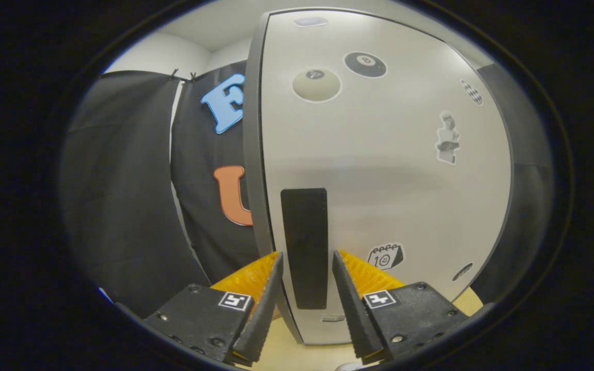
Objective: Open the shoe cabinet door, grab the shoes and put them into the shoe cabinet, then close the shoe cabinet door.
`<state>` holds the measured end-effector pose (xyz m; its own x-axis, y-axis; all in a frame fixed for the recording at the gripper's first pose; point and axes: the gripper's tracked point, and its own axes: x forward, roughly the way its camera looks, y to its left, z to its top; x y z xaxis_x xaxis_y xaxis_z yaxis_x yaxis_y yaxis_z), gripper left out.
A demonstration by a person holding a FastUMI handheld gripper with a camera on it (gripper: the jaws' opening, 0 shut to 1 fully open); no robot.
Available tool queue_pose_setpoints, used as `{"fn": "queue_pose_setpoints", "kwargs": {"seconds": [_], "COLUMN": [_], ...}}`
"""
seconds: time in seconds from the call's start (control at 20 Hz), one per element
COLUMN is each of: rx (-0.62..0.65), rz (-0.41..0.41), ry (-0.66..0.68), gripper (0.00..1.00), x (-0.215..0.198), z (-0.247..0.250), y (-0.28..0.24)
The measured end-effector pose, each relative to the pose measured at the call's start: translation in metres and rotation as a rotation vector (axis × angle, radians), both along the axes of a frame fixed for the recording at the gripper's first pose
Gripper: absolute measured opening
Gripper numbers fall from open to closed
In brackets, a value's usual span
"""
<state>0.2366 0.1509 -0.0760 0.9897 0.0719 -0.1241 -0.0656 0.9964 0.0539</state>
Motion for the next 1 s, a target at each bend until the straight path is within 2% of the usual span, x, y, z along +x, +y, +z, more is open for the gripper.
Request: {"fn": "queue_pose_setpoints", "kwargs": {"seconds": [0.05, 0.2, 0.3, 0.55, 1.0], "rx": [-0.002, 0.000, -0.014, -0.014, -0.028], "rz": [-0.014, -0.026, -0.032, 0.023, 0.129], "ry": [-0.003, 0.002, 0.007, 0.035, 0.035], "gripper": [0.64, 0.41, 0.39, 0.31, 0.25], "x": [0.002, 0.002, 0.001, -0.005, -0.063], "z": [0.000, -0.001, -0.002, -0.004, -0.004], "y": [-0.001, -0.002, -0.004, -0.006, -0.016]}}
